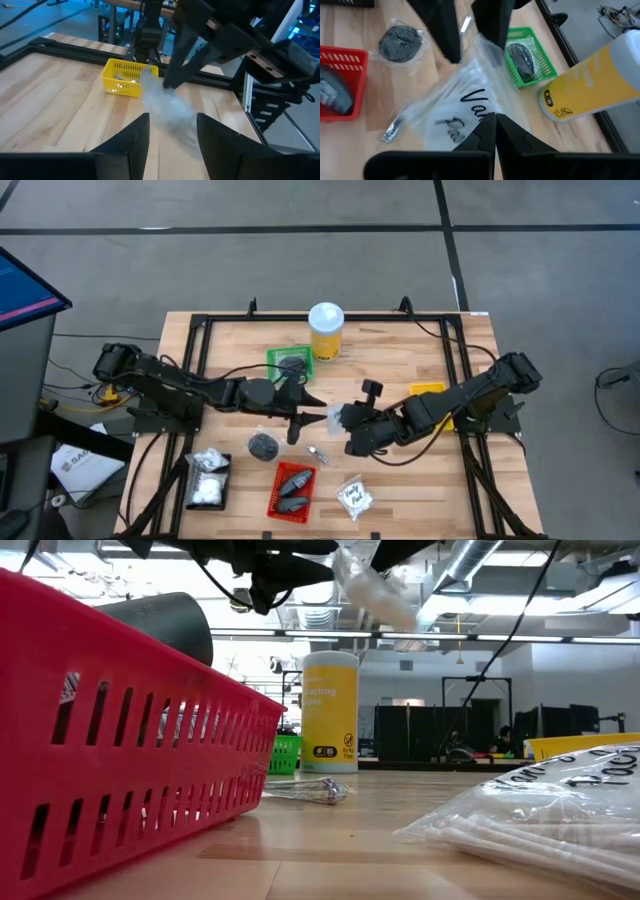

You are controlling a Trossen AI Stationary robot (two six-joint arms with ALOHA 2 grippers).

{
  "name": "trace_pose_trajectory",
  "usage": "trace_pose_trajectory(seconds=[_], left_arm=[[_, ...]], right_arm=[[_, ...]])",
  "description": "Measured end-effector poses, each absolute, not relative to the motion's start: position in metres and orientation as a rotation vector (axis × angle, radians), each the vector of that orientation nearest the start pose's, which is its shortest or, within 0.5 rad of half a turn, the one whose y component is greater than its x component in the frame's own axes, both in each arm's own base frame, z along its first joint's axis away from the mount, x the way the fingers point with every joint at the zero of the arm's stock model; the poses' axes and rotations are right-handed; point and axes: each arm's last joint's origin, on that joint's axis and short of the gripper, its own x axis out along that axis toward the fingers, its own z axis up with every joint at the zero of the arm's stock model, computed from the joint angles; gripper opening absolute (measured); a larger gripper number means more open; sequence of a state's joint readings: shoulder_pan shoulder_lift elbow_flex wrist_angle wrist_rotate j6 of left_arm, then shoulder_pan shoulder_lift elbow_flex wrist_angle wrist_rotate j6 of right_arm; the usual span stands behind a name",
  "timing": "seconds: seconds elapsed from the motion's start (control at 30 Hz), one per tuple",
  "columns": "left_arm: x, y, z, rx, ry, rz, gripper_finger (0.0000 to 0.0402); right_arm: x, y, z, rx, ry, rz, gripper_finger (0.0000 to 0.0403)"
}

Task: Pick & Place Travel size toiletries
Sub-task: Put the white cotton pack into the black bin

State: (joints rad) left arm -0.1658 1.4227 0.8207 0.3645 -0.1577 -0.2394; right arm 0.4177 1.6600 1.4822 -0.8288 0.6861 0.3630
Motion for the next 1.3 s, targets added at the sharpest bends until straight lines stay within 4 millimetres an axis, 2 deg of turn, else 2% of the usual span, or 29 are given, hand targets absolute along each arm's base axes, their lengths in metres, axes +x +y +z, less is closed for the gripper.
trace_pose_trajectory(seconds=[0.3, 0.8, 0.93, 1.13, 1.3], left_arm=[[0.307, -0.047, 0.253, -0.200, 0.233, 0.020, 0.0154], [0.307, -0.047, 0.253, -0.200, 0.231, 0.025, 0.0152], [0.307, -0.047, 0.253, -0.195, 0.231, 0.027, 0.0122], [0.307, -0.047, 0.253, -0.157, 0.233, 0.022, 0.0020], [0.307, -0.047, 0.253, -0.151, 0.235, 0.022, 0.0006]], right_arm=[[0.325, 0.114, 0.306, -0.196, 0.796, -0.408, 0.0000], [0.332, 0.117, 0.311, -0.213, 0.727, -0.371, 0.0000], [0.332, 0.117, 0.312, -0.218, 0.724, -0.366, 0.0000], [0.333, 0.117, 0.312, -0.215, 0.720, -0.365, 0.0000], [0.333, 0.117, 0.312, -0.218, 0.721, -0.363, 0.0000]])
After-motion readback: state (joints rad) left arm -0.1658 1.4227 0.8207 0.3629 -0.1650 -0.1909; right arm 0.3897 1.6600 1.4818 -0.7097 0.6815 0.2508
